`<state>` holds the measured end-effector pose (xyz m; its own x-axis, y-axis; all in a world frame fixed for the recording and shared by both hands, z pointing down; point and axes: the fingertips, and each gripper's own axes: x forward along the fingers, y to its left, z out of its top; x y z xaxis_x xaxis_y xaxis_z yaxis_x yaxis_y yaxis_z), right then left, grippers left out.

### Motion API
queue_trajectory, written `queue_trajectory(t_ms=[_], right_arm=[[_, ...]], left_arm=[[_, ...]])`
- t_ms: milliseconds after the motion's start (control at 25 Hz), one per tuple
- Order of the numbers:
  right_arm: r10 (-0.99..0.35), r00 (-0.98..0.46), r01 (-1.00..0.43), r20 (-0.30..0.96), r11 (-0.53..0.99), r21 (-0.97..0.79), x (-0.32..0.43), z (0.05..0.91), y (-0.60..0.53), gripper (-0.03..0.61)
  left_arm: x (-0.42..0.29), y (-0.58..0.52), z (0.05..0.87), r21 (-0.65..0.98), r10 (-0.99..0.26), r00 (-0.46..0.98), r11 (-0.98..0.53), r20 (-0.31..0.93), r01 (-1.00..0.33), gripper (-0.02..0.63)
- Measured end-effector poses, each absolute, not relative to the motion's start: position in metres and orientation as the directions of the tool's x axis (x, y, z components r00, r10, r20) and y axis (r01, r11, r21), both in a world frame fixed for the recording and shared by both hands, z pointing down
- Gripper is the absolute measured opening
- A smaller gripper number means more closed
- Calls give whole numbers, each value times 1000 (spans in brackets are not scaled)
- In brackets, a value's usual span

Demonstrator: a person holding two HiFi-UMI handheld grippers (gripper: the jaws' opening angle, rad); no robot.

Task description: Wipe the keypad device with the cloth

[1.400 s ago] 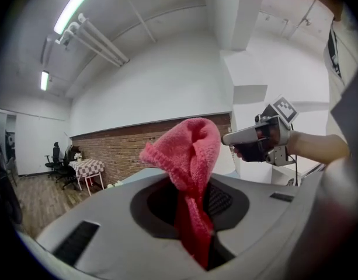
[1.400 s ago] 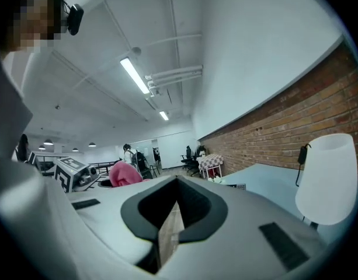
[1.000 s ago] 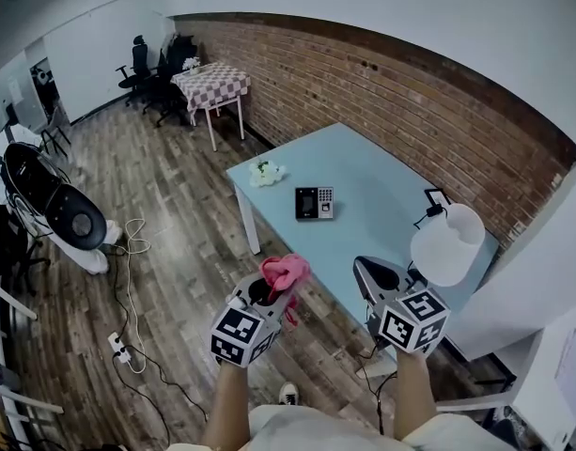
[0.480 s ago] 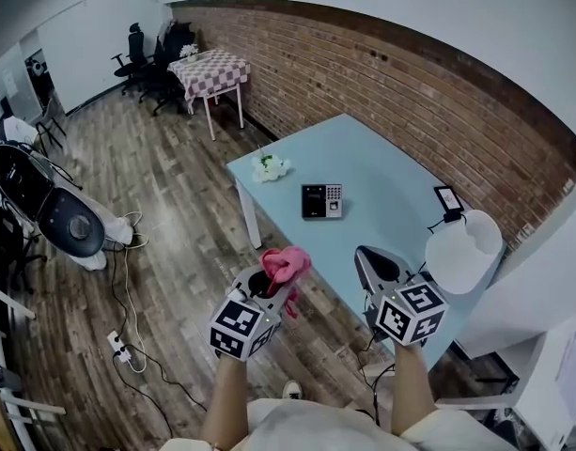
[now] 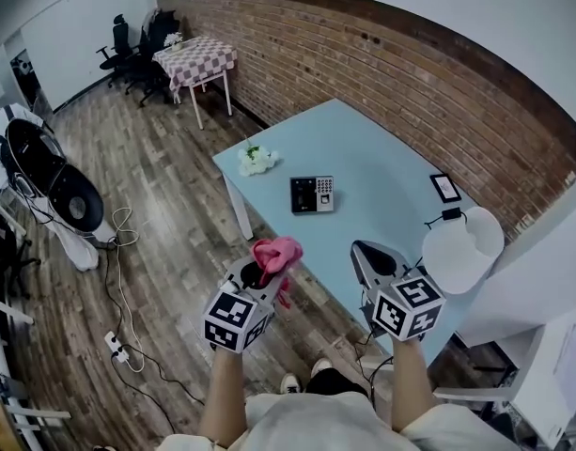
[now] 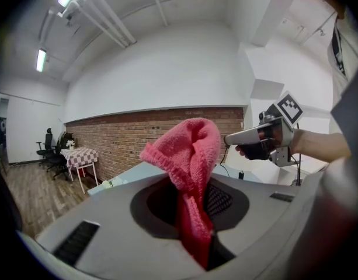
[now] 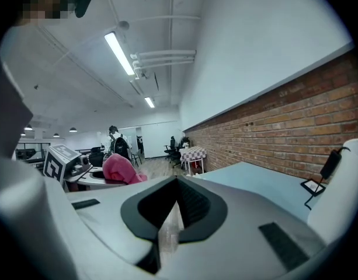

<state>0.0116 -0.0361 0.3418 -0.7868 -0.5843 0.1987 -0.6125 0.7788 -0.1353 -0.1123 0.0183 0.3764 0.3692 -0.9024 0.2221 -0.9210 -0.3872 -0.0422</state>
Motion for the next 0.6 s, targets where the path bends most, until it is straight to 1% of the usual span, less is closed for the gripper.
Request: queue_trajectory(t_ms=[360,600], right_arm=[[-556,-803,-589,216,795,-143,35,347,-80,8],[-536,-804,-582,259,798,-154,53,368,-102,8]], left_arm=[[-88,-34,386,-62,-905,350,-374,240,-925,101],[-79,-67,393,-94,-906,331,-366,263,-926,101]])
